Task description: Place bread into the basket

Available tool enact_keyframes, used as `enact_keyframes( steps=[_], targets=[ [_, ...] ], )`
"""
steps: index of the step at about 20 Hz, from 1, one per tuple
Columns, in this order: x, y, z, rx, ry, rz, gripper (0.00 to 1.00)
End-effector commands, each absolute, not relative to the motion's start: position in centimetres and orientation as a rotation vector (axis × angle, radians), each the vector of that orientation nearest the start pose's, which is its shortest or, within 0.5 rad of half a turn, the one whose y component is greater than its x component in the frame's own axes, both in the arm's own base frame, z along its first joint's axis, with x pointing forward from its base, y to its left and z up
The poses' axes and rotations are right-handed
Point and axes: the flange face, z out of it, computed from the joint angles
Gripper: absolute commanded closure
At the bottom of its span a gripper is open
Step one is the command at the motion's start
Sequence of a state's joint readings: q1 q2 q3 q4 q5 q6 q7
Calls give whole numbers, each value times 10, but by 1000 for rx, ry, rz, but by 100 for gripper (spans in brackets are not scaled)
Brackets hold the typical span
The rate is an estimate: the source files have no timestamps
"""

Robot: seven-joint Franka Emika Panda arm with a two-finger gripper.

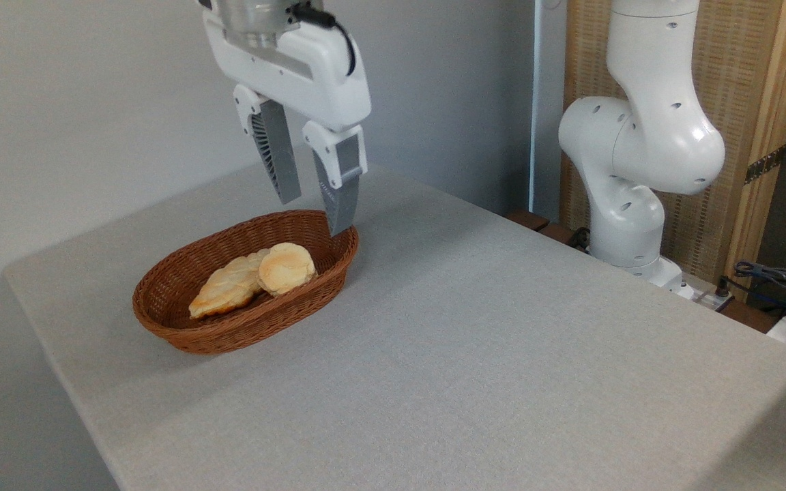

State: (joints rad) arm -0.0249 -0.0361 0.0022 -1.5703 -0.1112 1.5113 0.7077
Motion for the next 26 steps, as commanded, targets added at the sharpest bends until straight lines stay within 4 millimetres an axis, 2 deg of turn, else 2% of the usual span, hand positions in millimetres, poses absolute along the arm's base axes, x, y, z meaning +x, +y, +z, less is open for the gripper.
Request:
enact_keyframes(
  steps=[1,5,8,14,26],
  targets=[
    [545,-28,644,-3038,1173,-7,0],
    [547,-40,641,-3028,1210,-24,0],
    [551,-41,640,-3013,1203,-99,0],
    [552,-41,626,-3008,1212,-76,0],
    [552,-37,626,-3000,1205,-89,0]
  ],
)
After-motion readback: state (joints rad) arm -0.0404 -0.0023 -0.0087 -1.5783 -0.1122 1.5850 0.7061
